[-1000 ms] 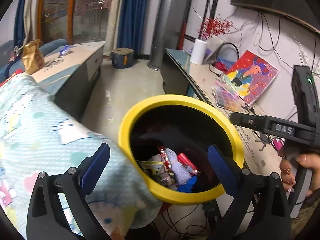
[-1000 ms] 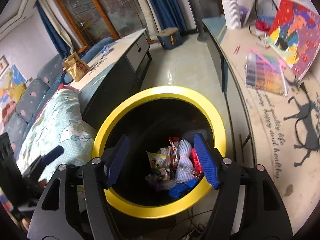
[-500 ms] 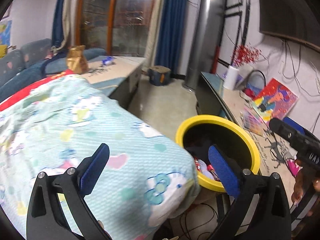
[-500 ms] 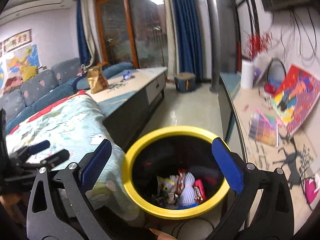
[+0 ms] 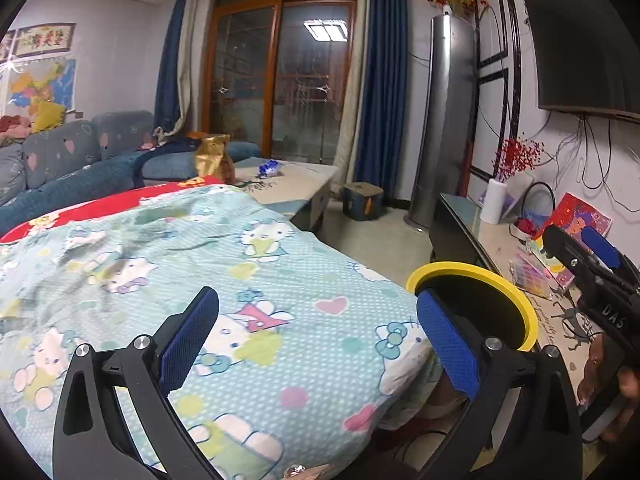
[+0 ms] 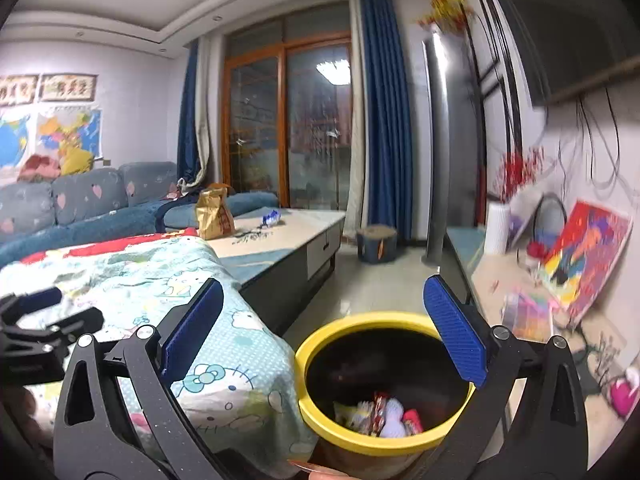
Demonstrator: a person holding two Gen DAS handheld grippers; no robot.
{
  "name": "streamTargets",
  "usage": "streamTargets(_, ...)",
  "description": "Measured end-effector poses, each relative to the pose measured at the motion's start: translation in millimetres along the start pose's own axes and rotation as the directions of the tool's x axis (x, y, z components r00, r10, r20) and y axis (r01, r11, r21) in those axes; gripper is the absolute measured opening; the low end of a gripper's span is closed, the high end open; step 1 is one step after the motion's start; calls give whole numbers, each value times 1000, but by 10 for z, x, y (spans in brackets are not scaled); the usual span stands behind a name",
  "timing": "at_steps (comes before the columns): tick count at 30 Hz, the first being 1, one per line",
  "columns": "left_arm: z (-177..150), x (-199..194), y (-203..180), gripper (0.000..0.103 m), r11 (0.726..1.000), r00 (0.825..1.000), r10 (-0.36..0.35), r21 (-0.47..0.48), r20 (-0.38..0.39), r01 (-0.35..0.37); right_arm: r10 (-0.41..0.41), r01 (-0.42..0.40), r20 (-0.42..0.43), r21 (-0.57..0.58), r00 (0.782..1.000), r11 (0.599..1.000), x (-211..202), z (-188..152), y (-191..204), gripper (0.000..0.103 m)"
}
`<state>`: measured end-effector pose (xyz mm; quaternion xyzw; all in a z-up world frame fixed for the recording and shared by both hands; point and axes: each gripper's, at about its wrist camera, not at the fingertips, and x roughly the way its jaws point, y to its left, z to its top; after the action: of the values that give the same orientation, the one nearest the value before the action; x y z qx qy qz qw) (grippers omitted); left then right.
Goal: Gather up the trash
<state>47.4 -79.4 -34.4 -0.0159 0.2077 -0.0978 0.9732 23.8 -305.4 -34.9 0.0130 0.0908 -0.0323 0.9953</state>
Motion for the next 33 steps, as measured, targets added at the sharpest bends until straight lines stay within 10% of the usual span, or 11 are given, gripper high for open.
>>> streamTargets(33, 2, -176, -4, 97, 1000, 999, -21, -16, 49, 22, 5, -5, 3, 3, 1000, 1000, -42, -3, 33, 93)
